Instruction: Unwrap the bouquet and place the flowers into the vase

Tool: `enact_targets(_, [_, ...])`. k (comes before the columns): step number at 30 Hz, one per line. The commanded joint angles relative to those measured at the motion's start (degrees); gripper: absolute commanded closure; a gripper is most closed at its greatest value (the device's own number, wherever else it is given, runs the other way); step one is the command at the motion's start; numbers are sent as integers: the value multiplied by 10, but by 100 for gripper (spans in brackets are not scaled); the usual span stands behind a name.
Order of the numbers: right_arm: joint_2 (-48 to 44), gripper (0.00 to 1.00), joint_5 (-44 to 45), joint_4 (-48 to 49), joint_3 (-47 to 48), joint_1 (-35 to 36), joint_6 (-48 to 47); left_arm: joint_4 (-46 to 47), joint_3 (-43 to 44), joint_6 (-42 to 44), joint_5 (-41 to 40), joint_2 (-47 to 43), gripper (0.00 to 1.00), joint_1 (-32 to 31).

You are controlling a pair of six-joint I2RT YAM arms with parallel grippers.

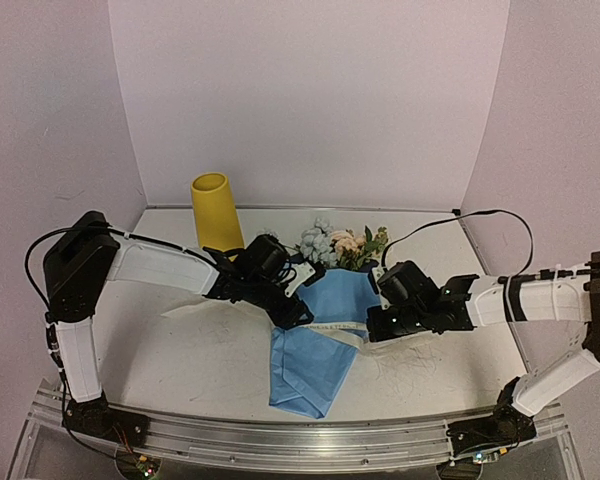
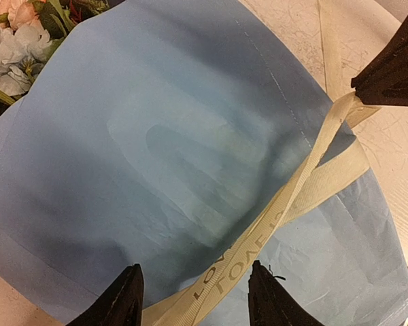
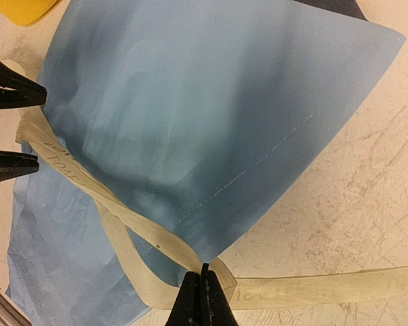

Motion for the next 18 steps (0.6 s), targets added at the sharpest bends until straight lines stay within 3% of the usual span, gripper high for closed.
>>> enact_targets(1, [-11, 100, 15, 12, -9, 1, 24, -18, 33, 16, -6, 20, 47, 3])
enact_targets(11, [-4, 100, -28, 24, -13, 1, -1, -48, 58, 24, -27, 45, 53, 3])
enact_targets(18, [8, 100, -36, 30, -9, 1, 0, -49, 62, 7, -55, 26, 89, 3])
